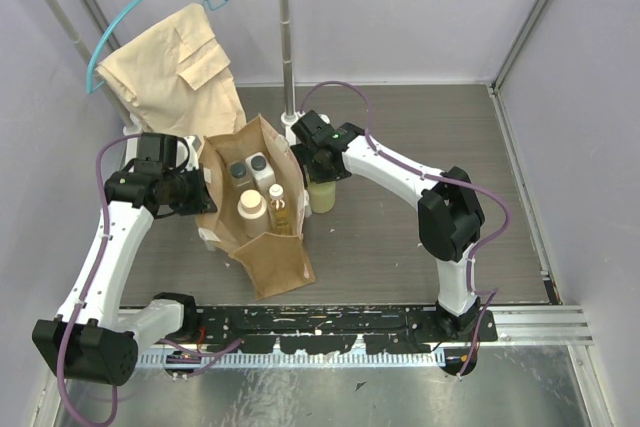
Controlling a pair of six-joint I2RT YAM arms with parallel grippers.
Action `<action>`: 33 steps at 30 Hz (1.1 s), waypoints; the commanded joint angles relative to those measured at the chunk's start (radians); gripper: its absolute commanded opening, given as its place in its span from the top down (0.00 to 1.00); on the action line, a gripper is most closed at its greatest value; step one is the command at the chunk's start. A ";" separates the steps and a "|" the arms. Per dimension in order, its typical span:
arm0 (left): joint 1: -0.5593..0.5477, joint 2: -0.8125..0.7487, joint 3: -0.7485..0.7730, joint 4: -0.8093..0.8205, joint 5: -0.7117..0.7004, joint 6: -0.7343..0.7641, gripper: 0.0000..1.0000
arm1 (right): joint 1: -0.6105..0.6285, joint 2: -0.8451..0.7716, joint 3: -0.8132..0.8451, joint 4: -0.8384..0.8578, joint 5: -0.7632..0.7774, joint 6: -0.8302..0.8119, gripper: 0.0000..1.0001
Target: Place the personal care products into the canvas bag
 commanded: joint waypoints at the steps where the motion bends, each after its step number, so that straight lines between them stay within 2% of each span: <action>1: -0.001 0.017 0.004 -0.005 0.003 0.013 1.00 | 0.006 0.016 0.024 -0.004 0.017 -0.007 0.55; 10: -0.001 0.014 0.004 -0.004 0.004 0.013 1.00 | 0.005 -0.040 0.076 -0.064 0.091 -0.026 0.75; 17: -0.001 0.014 0.004 -0.003 0.005 0.013 1.00 | 0.005 -0.123 0.194 -0.152 0.141 -0.060 0.86; 26: -0.001 0.018 0.002 0.001 0.011 0.012 1.00 | 0.006 -0.127 0.463 -0.286 0.159 -0.102 0.89; 33: -0.001 0.023 0.001 0.005 0.014 0.012 1.00 | 0.037 -0.101 0.701 -0.314 0.037 -0.148 0.90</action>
